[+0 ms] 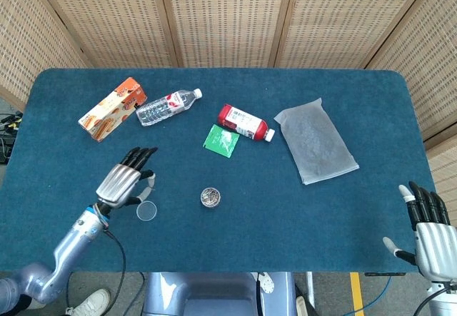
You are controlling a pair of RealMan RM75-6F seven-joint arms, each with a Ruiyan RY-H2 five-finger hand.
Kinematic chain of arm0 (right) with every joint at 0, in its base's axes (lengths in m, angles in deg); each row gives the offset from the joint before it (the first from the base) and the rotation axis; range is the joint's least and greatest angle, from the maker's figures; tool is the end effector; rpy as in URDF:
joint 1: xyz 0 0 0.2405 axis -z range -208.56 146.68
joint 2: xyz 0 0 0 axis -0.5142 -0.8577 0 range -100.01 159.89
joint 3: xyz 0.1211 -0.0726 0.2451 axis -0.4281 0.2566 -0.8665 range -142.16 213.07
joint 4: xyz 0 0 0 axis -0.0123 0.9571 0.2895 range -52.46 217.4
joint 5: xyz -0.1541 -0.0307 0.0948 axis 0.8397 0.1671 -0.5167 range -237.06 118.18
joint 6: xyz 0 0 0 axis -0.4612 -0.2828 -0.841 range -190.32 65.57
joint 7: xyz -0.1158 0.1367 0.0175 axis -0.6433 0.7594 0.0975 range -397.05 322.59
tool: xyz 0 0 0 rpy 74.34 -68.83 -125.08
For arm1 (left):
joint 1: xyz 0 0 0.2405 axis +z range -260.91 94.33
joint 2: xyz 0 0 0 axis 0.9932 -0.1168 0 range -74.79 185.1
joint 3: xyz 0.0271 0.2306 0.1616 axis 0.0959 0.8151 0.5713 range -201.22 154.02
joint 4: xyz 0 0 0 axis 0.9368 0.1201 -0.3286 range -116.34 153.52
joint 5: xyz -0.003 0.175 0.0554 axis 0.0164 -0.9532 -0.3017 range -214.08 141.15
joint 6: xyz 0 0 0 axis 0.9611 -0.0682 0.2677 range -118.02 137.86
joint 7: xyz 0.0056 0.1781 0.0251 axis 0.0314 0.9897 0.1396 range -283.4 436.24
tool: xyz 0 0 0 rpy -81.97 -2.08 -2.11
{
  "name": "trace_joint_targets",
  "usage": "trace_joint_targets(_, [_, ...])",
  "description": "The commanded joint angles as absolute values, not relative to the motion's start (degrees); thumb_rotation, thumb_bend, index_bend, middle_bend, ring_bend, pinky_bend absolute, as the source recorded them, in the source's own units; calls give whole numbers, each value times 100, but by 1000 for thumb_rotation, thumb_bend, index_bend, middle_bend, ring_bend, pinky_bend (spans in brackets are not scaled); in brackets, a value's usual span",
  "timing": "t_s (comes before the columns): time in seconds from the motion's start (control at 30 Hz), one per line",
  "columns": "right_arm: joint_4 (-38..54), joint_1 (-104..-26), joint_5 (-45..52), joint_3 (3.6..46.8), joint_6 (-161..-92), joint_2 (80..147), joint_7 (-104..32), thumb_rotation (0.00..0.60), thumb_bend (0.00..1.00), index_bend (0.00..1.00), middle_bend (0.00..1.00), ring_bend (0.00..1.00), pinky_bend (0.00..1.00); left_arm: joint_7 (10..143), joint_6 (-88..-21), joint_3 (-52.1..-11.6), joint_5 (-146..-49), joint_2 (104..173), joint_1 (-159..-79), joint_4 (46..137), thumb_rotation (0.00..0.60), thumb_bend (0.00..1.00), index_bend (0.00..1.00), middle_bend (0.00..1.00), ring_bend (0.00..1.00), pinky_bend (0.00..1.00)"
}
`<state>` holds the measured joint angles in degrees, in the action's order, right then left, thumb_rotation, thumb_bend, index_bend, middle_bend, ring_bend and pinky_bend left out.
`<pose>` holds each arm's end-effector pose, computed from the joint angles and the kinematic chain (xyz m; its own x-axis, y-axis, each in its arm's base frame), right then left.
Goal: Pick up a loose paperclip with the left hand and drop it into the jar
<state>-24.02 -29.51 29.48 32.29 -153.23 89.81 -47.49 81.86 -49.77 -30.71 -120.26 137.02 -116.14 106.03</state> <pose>-0.2901 -0.1822 0.2164 0.4060 0.0560 0.9122 -0.9138 0.0382 0.4044 -0.1879 0.3440 0.0351 0.3906 0.2237 0.8930 0.8503 -0.4593 -0.2569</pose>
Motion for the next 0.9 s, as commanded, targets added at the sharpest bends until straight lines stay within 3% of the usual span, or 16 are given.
trace_joint_targets(0.03, [-2393, -2967, 2906, 3216, -15291, 8984, -4747, 600, 0, 0, 0, 0, 0, 8578, -4666, -3318, -11685, 14082, -11964, 10786, 600, 438, 706, 0, 0, 0])
trace_joint_targets(0.43, [-2359, -3048, 2649, 3135, -15129, 8970, -4673, 600, 0, 0, 0, 0, 0, 9335, -3926, -3495, -10738, 15151, -12658, 10005, 600, 439, 706, 0, 0, 0])
trace_joint_targets(0.9, [-2363, -3048, 2662, 3149, -15149, 8943, -4616, 600, 0, 0, 0, 0, 0, 9313, -4013, -3337, -10779, 15549, -12830, 9597, 600, 439, 671, 0, 0, 0])
